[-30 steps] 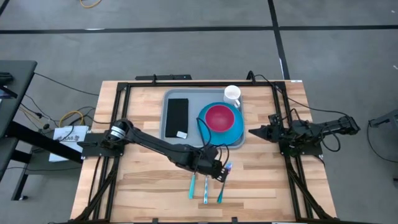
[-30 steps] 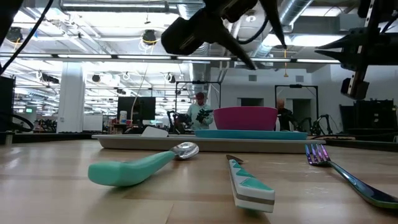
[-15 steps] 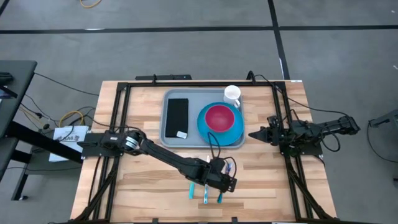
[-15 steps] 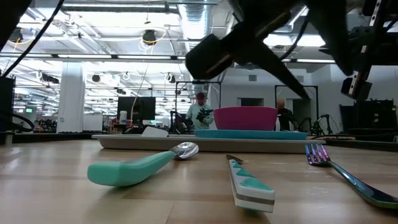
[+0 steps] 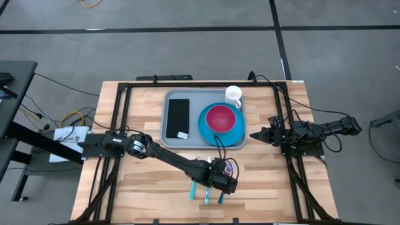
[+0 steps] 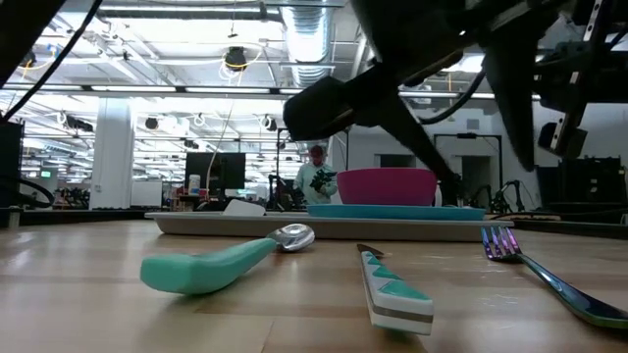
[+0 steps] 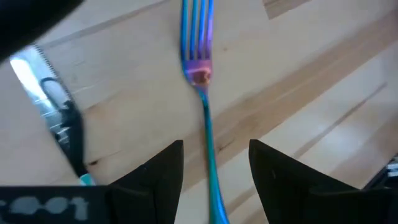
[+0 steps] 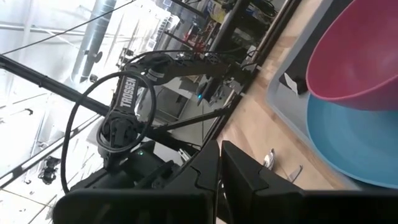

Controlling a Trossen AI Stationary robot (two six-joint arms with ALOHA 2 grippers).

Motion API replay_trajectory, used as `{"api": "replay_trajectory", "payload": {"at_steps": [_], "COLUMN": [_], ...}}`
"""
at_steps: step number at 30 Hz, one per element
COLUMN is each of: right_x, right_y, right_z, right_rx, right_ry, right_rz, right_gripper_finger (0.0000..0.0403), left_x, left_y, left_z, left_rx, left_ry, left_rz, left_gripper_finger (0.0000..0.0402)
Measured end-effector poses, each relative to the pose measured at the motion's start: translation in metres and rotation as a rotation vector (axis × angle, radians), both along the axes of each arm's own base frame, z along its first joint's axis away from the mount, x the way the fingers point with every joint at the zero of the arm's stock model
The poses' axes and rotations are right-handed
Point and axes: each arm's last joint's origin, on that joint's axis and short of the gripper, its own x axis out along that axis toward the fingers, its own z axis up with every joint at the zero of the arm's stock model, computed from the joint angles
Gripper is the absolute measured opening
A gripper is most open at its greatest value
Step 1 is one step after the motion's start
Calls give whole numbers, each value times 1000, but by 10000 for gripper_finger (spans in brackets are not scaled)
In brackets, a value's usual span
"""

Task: Set up tray
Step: Put the blue fork on top of the black napkin

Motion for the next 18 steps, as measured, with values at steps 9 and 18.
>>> {"api": "replay_trajectory", "payload": {"at_steps": [9, 18], "right_x": [0, 0], "right_y": [0, 0], "right_z": [0, 0], "right_rx": [1, -19], "right_ry": [-2, -3], "right_rz": [0, 5], "right_gripper_finger": [11, 11], "left_x": [1, -51], "left_y": [3, 27], "left_z": [17, 144], "left_rx": [113, 588], "left_ry": [-58, -197], "left_rz": [-40, -51], "left_gripper_finger": [169, 169]}}
